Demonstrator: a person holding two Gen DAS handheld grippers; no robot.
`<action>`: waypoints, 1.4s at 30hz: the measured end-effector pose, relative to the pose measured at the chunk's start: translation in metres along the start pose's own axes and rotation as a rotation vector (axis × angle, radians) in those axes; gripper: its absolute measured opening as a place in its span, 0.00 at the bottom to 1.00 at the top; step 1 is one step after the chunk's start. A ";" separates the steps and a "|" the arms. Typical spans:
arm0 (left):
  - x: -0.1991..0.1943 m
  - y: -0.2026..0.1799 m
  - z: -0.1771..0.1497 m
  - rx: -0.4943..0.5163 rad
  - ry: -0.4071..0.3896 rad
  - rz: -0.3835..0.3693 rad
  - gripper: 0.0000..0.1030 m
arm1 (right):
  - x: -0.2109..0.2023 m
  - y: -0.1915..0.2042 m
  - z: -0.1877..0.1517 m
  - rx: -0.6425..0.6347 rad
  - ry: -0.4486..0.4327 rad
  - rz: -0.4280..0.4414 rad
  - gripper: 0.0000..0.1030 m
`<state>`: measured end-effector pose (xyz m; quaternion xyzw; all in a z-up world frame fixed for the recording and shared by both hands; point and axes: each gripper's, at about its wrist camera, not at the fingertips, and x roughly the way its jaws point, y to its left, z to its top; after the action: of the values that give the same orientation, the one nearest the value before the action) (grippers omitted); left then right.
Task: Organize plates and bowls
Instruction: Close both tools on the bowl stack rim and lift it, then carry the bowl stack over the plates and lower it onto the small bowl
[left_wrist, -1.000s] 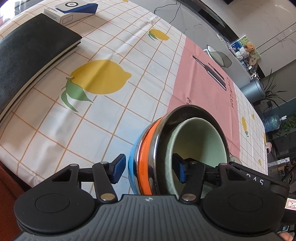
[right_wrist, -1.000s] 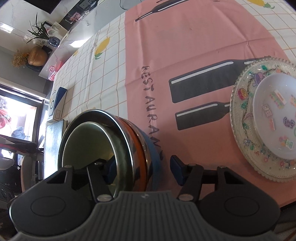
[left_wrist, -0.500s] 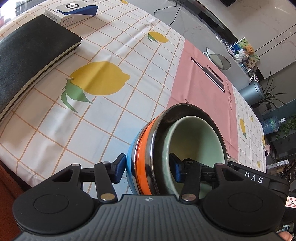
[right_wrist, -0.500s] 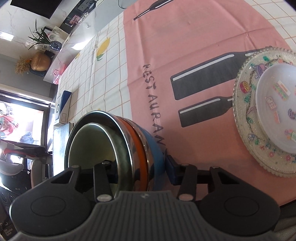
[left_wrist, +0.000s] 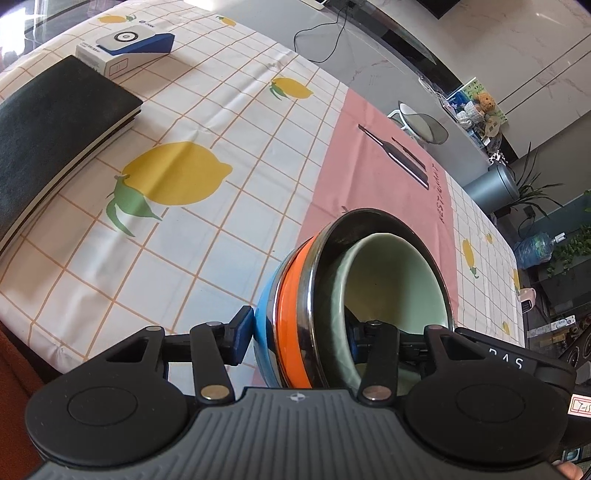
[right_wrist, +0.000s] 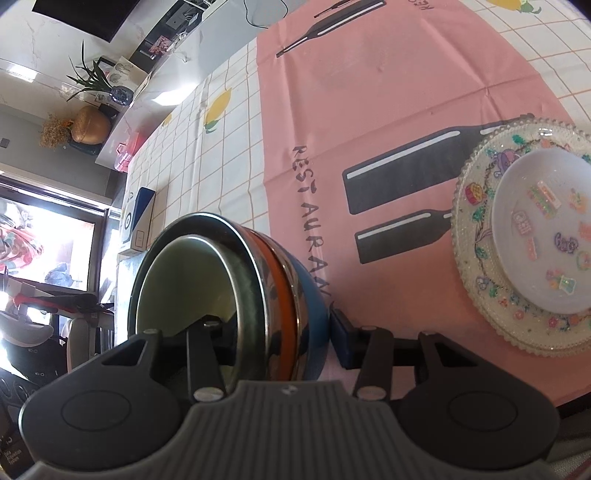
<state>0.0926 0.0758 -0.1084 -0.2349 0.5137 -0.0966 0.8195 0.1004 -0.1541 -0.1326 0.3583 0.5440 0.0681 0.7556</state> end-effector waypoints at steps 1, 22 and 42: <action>0.000 -0.006 0.000 0.010 -0.001 -0.002 0.52 | -0.004 -0.002 0.002 0.004 -0.003 0.004 0.44; 0.043 -0.148 -0.031 0.161 0.065 -0.115 0.52 | -0.127 -0.100 0.047 0.076 -0.109 -0.038 0.44; 0.073 -0.161 -0.049 0.172 0.119 -0.087 0.52 | -0.124 -0.145 0.051 0.124 -0.091 -0.056 0.44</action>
<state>0.0956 -0.1072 -0.1062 -0.1798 0.5408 -0.1897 0.7995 0.0534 -0.3453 -0.1179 0.3917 0.5222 -0.0029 0.7575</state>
